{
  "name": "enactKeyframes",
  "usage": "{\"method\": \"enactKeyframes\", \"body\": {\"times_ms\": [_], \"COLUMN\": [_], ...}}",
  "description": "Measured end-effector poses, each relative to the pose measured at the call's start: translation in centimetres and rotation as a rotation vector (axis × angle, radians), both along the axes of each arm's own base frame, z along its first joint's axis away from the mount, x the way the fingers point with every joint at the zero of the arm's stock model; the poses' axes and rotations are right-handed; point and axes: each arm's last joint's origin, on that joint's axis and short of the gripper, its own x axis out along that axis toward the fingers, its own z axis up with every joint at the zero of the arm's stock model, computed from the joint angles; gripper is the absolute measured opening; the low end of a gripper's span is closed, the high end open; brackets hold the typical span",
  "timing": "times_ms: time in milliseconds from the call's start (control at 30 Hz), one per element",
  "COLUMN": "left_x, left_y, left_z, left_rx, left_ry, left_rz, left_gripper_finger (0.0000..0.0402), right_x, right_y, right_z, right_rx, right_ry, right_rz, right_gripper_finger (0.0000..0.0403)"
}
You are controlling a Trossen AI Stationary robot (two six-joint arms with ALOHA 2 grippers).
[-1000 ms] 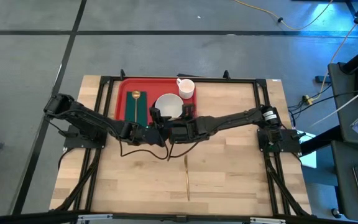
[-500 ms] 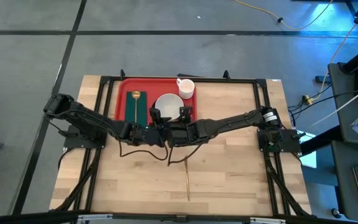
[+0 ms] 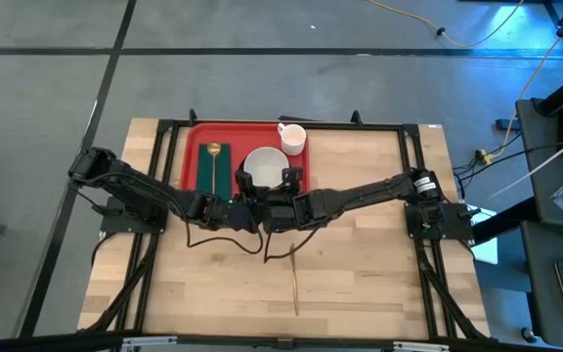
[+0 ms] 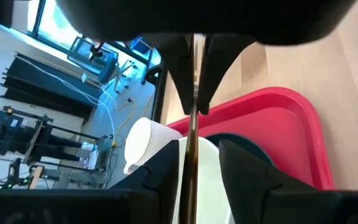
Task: Set up tray
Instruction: Put the gold fork on the green napkin to the left of the gold spoon
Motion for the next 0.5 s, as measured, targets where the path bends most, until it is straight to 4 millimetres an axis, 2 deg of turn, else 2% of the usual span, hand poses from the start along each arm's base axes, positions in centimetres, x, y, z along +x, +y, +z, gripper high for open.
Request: {"method": "enactKeyframes", "body": {"times_ms": [500], "left_x": [-0.15], "left_y": [0.39], "left_z": [-0.16], "left_rx": [0.003], "left_ry": [-0.004], "left_rz": [0.06], "left_gripper_finger": [0.0063], "right_x": [0.05], "right_y": [0.07], "right_z": [0.01], "right_rx": [0.009], "right_ry": [-0.012], "right_rz": [-0.004], "right_gripper_finger": [0.0]}}
